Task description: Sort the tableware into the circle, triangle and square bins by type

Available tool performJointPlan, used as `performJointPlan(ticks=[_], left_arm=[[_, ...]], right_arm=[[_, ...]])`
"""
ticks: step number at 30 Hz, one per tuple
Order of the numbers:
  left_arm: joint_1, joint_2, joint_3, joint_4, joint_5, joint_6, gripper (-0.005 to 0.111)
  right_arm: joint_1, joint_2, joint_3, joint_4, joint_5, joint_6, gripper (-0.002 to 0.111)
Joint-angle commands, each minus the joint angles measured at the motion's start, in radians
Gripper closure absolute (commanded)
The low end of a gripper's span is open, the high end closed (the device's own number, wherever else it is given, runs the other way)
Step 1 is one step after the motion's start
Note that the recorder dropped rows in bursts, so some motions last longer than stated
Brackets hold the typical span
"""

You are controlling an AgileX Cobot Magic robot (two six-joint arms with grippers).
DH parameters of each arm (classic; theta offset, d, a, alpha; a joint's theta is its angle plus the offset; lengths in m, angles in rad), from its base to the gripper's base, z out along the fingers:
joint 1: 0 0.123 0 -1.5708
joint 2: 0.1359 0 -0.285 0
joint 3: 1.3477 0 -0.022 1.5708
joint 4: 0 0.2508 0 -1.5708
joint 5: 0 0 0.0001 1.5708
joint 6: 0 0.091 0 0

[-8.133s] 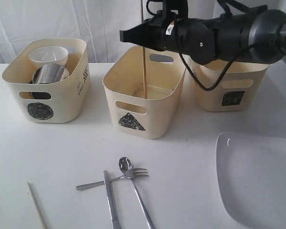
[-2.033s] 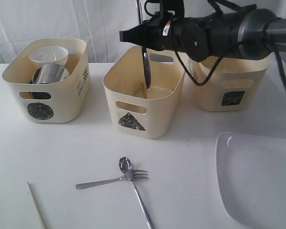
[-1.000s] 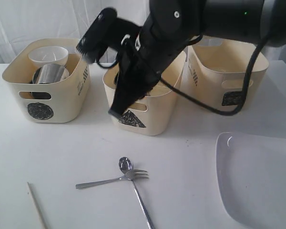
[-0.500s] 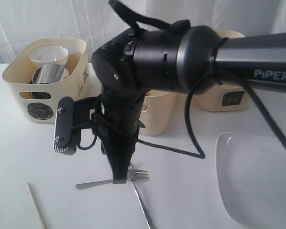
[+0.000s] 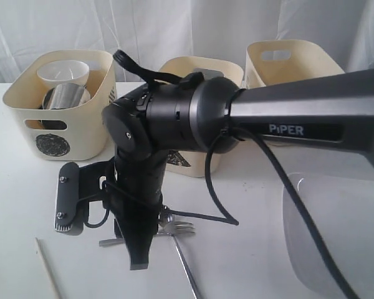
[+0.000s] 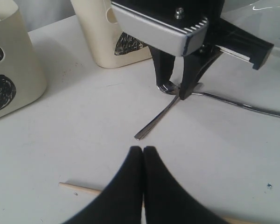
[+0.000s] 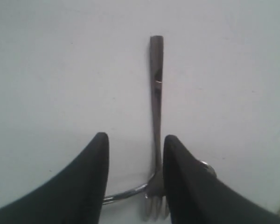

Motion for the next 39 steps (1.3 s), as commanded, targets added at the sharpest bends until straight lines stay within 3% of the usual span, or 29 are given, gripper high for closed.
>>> performJointPlan(ticks=[1, 39], left_arm=[[-0.003, -0.005, 0.004, -0.005, 0.003, 0.000, 0.107], [-0.003, -0.005, 0.004, -0.005, 0.003, 0.000, 0.107]], right_arm=[[0.000, 0.019, -0.007, 0.061, 0.039, -0.037, 0.071], [-0.059, 0.194, -0.084, 0.078, -0.013, -0.060, 0.072]])
